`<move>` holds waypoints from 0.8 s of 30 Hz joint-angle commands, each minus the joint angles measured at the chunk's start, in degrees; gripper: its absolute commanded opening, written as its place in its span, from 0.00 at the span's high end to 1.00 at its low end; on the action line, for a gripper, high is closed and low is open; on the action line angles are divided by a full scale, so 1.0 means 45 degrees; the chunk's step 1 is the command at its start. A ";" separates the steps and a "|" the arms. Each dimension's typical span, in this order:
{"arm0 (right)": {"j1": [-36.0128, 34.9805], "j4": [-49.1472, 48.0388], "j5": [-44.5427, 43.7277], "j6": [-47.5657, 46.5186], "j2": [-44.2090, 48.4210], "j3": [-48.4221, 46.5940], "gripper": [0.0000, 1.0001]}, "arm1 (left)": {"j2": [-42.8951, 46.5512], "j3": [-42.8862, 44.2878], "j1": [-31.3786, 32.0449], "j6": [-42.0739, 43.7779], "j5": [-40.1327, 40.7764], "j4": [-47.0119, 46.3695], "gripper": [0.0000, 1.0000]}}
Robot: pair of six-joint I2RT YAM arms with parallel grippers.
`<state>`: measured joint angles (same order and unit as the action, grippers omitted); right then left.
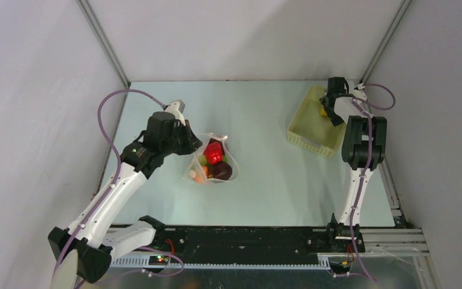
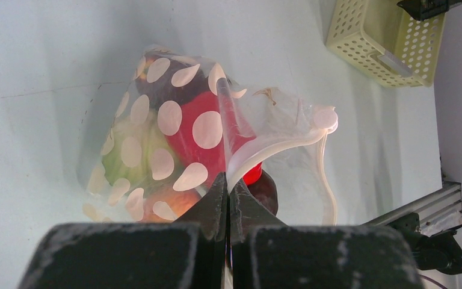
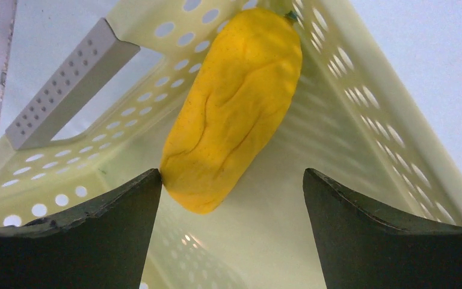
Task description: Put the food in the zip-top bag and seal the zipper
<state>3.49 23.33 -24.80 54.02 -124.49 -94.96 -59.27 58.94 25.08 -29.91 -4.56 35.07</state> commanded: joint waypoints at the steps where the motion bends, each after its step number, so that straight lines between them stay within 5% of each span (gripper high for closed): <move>1: 0.0065 0.0161 -0.1014 0.0724 -0.0556 -0.0806 0.10 | -0.0084 0.0370 -0.0103 0.0263 -0.0109 -0.0164 1.00; 8: 0.0195 0.0186 -0.0714 0.0794 -0.1189 -0.1610 0.13 | -0.0003 0.0382 -0.0121 0.0296 0.0079 -0.0165 1.00; 14: 0.0271 0.0034 -0.0559 0.0983 -0.1133 -0.1378 0.26 | 0.0110 0.0380 -0.0142 0.0319 0.0063 -0.0159 1.00; 18: 0.0317 -0.0542 -0.0367 0.0870 -0.0899 -0.0927 0.50 | 0.0202 0.0365 -0.0143 0.0319 -0.0040 -0.0174 1.00; 24: 0.0321 -0.1347 -0.0133 0.0658 -0.0168 -0.0124 0.70 | 0.0346 0.0327 -0.0144 0.0292 -0.0054 -0.0214 1.00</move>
<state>4.64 19.79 -25.23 57.30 -128.53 -97.84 -59.35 58.94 24.93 -29.89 -4.71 35.09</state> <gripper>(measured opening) 0.484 0.006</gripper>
